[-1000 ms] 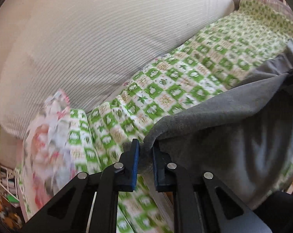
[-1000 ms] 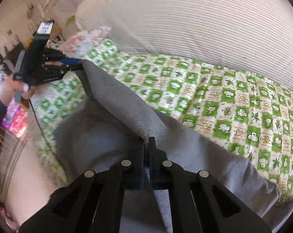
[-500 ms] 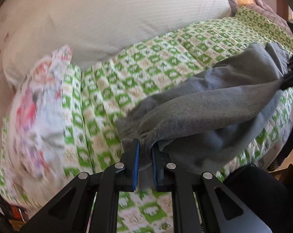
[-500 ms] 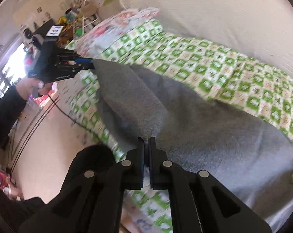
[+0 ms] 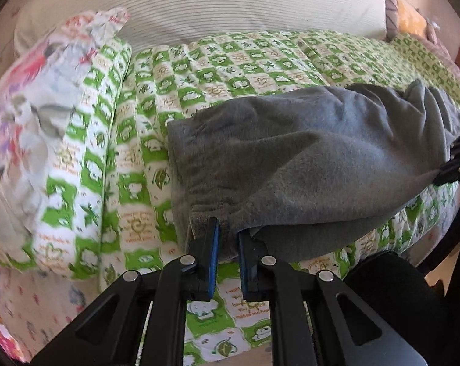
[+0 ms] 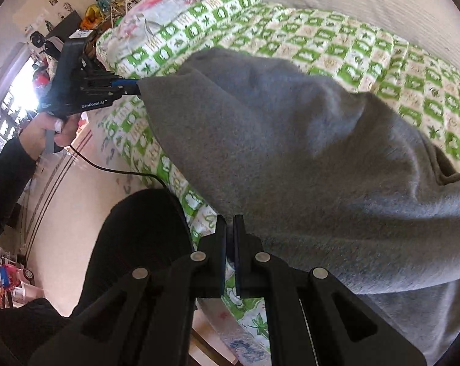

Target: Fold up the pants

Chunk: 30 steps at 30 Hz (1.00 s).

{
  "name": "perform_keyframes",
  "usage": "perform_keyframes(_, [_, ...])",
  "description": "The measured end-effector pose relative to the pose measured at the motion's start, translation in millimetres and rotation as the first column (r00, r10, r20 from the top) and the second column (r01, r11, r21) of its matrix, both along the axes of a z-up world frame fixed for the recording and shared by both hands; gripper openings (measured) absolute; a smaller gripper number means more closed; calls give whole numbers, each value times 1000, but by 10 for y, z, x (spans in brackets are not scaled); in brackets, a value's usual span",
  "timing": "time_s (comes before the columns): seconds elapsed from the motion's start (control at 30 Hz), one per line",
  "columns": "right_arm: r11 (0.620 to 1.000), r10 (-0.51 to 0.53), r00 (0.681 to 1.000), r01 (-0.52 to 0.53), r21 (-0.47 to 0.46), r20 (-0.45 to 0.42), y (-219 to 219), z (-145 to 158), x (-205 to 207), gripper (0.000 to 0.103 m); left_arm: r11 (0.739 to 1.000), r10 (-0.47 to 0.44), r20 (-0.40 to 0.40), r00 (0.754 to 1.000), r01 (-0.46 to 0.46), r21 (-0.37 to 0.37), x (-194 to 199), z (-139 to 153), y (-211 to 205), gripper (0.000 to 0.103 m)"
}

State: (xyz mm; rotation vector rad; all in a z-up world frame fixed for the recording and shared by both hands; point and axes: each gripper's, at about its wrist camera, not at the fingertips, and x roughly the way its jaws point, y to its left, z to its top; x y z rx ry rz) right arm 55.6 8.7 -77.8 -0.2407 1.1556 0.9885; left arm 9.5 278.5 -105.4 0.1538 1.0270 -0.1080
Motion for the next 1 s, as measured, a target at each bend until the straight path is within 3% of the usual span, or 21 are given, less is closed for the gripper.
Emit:
perform_keyframes(0.17, [1000, -2, 1000, 2, 17, 7, -18, 68, -29, 5, 1000, 10, 20, 1000, -10, -24, -50, 49, 40, 10])
perform_keyframes(0.23, [1000, 0, 1000, 0, 19, 6, -15, 63, -27, 5, 999, 11, -6, 1000, -12, -42, -27, -18, 64, 11])
perform_keyframes(0.33, [1000, -7, 1000, 7, 13, -24, 7, -36, -3, 9, 997, 37, -42, 998, -39, -67, -40, -97, 96, 19])
perform_keyframes(0.4, [1000, -10, 999, 10, 10, -36, 14, -75, -13, 15, 993, 77, -47, 996, -81, -88, -101, -84, 147, 40])
perform_keyframes(0.47, [1000, 0, 999, 1, 20, -41, 16, -70, -49, 43, 986, 127, -25, 992, -129, -108, -196, -25, 223, 55])
perform_keyframes(0.5, [999, 11, 999, -9, 34, -46, 20, -52, -69, 49, 982, 143, -21, 989, -145, -124, -231, -10, 258, 57])
perform_keyframes(0.67, [991, 61, 997, -56, 119, -38, 106, 162, -138, 52, 926, 268, -44, 962, -270, -264, -409, 23, 478, 57])
perform_keyframes(0.83, [983, 68, 997, -62, 170, -30, 330, 343, 42, 52, 825, 367, -110, 924, -378, -420, -520, -53, 473, 58])
perform_keyframes(1.0, [984, 32, 999, -26, 176, -32, 554, 413, 326, 52, 726, 438, -150, 886, -447, -522, -545, -59, 371, 62])
